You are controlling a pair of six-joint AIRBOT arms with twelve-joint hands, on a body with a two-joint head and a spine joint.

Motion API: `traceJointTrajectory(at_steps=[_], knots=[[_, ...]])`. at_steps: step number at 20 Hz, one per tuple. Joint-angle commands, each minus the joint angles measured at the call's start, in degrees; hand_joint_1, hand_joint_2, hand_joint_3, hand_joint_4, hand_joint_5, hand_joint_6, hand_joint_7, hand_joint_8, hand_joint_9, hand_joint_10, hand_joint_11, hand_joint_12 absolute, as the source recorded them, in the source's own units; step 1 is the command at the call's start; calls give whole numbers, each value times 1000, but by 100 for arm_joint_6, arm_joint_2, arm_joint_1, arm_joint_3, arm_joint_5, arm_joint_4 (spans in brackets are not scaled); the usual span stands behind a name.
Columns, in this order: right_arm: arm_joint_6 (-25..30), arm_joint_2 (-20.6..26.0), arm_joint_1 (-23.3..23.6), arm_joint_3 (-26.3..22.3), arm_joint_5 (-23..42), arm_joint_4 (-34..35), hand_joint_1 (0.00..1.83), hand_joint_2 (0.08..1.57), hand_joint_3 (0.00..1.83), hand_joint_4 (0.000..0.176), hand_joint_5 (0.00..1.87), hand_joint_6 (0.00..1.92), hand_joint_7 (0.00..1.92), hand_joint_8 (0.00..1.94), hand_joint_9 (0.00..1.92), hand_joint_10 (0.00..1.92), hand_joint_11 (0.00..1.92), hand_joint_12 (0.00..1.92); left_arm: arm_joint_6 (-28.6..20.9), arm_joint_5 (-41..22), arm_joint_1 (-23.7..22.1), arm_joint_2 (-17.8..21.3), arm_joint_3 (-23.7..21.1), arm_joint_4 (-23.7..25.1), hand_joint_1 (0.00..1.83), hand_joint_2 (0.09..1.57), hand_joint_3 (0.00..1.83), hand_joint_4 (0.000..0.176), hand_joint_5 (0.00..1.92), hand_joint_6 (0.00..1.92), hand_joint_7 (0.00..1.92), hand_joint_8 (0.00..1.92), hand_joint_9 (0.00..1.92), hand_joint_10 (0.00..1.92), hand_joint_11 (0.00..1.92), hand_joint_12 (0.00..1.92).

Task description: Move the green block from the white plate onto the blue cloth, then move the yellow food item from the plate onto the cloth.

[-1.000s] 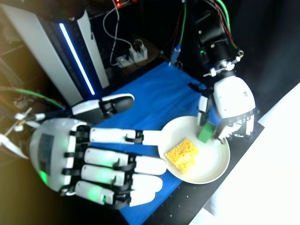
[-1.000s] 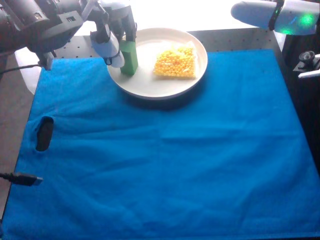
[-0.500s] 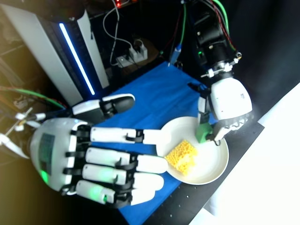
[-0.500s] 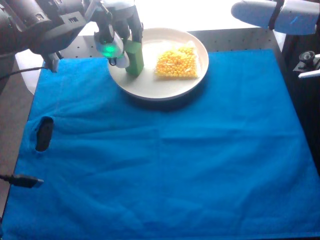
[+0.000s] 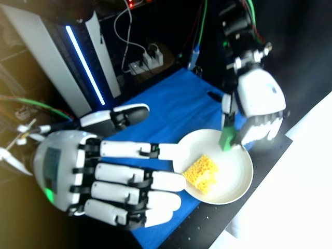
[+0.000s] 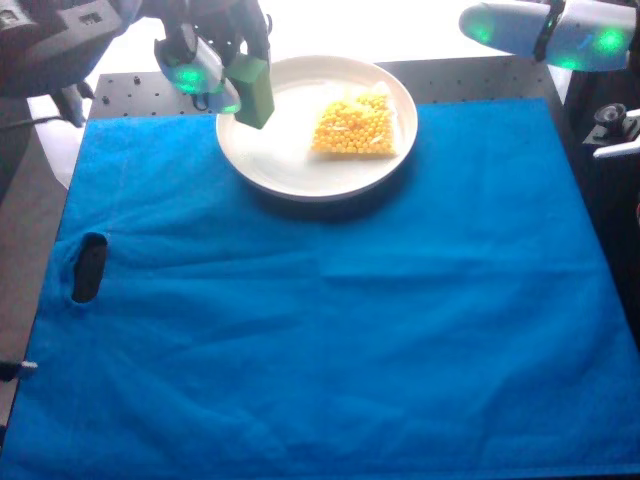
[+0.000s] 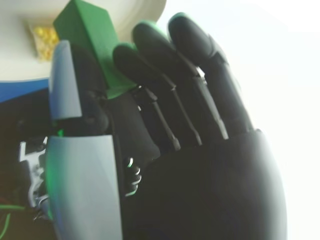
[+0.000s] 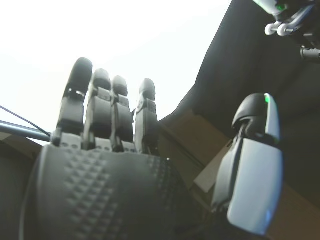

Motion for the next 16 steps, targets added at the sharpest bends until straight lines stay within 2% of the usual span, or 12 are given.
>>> traceJointTrajectory(at_steps=[1, 2, 3, 5, 6, 8, 9, 10, 11, 13, 15, 16], knots=[[31, 1, 97, 11, 681, 46, 640, 778, 0, 64, 406, 0, 258, 2, 262, 10, 0, 909, -9, -654, -137, 122, -146, 160, 1266, 1096, 0, 0, 1024, 686, 1050, 1086, 1060, 856, 836, 1099], [31, -3, 96, 11, 681, 46, 653, 783, 1, 66, 406, 0, 255, 0, 261, 7, 0, 923, -9, -680, -164, 257, -336, 316, 1270, 1086, 0, 0, 1059, 629, 1060, 1078, 1064, 859, 856, 1078], [31, -3, 96, 14, 681, 47, 653, 775, 0, 73, 417, 2, 243, 0, 240, 2, 0, 904, -9, -714, -177, 359, -480, 424, 1187, 1074, 10, 0, 1063, 786, 1071, 710, 1084, 821, 888, 987], [31, -3, 96, 15, 680, 53, 649, 774, 0, 82, 420, 2, 197, 0, 199, 1, 0, 823, -8, -794, -219, 578, -828, 738, 1152, 1114, 0, 0, 982, 960, 1089, 531, 1037, 919, 873, 1024], [31, -3, 96, 15, 680, 54, 657, 755, 0, 77, 425, 2, 209, 2, 214, 5, 0, 867, -8, -857, -220, 656, -965, 853, 1141, 1139, 0, 0, 934, 1036, 1051, 560, 984, 982, 822, 1072], [31, -3, 96, 14, 680, 59, 700, 761, 0, 109, 431, 2, 230, 2, 237, 7, 0, 1285, -9, -1040, -218, 826, -1248, 1035, 1147, 1126, 0, 0, 959, 998, 1044, 665, 1017, 993, 812, 1063], [31, -3, 96, 14, 680, 61, 716, 774, 3, 101, 429, 1, 289, 11, 322, 32, 0, 1383, -9, -1139, -207, 900, -1365, 1081, 1149, 1124, 2, 0, 957, 1000, 1010, 719, 971, 1059, 768, 1097], [31, -3, 96, 15, 680, 62, 704, 778, 4, 96, 429, 1, 302, 11, 335, 33, 0, 1404, -9, -1250, -180, 969, -1484, 1119, 1227, 1148, 8, 0, 910, 859, 942, 1208, 908, 1109, 669, 1170], [31, -3, 96, 15, 680, 63, 697, 766, 0, 106, 430, 0, 306, 4, 353, 27, 30, 1473, -10, -1342, -159, 1019, -1578, 1160, 1245, 1151, 0, 0, 910, 829, 938, 1286, 890, 1119, 637, 1222], [31, -3, 96, 15, 680, 66, 706, 757, 0, 124, 429, 1, 301, 1, 360, 17, 86, 1555, -11, -1568, -90, 1135, -1805, 1261, 1264, 1117, 1, 0, 958, 769, 1020, 1157, 1021, 932, 725, 1186], [31, -3, 96, 16, 680, 69, 704, 752, 0, 120, 435, 1, 264, 0, 274, 3, 2, 1406, -13, -1781, -4, 1247, -1990, 1300, 1281, 1072, 0, 0, 1097, 548, 1098, 1021, 1101, 772, 796, 1060], [31, -3, 96, 16, 680, 73, 701, 756, 1, 126, 447, 5, 255, 0, 256, 0, 0, 1390, -19, -1861, 32, 1287, -2048, 1300, 1282, 1070, 0, 0, 1154, 423, 1080, 1066, 1100, 759, 828, 1022]])
